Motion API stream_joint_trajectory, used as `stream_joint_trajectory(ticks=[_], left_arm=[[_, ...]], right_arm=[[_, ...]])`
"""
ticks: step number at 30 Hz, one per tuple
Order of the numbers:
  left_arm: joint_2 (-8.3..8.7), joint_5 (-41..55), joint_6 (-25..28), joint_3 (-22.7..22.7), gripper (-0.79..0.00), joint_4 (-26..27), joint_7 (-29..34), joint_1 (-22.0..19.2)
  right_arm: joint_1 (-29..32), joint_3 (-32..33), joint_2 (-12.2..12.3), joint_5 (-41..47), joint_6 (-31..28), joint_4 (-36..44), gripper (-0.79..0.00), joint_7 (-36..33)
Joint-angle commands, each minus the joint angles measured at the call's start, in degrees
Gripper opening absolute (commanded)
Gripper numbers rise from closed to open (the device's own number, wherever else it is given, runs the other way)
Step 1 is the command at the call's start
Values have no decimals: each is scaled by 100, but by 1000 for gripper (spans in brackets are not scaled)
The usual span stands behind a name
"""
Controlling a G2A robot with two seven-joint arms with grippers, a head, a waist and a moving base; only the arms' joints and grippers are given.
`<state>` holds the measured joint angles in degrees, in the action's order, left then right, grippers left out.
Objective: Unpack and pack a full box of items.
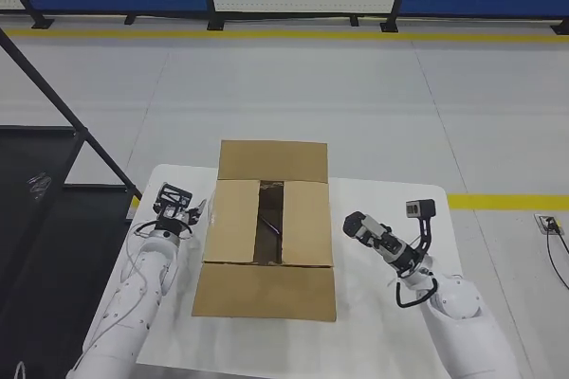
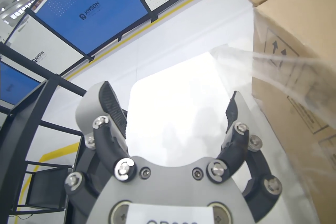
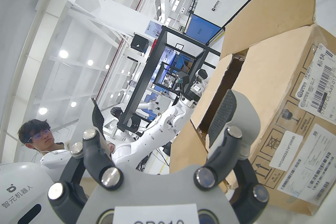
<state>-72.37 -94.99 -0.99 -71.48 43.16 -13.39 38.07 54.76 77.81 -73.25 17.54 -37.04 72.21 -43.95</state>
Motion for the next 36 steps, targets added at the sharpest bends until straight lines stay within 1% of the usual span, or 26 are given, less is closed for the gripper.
stream_joint_trajectory(ticks=[1,9,16,21,25,31,36], left_arm=[[-41,24,36,82,0,-261,-113,-168],[-208,-167,-15,461,0,-1069,-382,-635],[-325,-18,-30,580,0,-1485,-628,-855],[-372,186,-3,567,0,-1614,-835,-916],[-379,361,-84,495,0,-1662,-1005,-933],[-342,733,-183,269,0,-1632,-1220,-911],[-285,904,-277,101,0,-1508,-1379,-791]], right_arm=[[38,9,9,-24,9,58,0,41],[295,83,50,-132,35,340,0,262],[456,104,77,-179,56,511,0,384],[488,93,90,-208,72,559,0,435],[483,67,98,-204,67,554,0,442],[426,34,108,-137,39,463,0,406],[368,16,118,-71,-6,387,0,361]])
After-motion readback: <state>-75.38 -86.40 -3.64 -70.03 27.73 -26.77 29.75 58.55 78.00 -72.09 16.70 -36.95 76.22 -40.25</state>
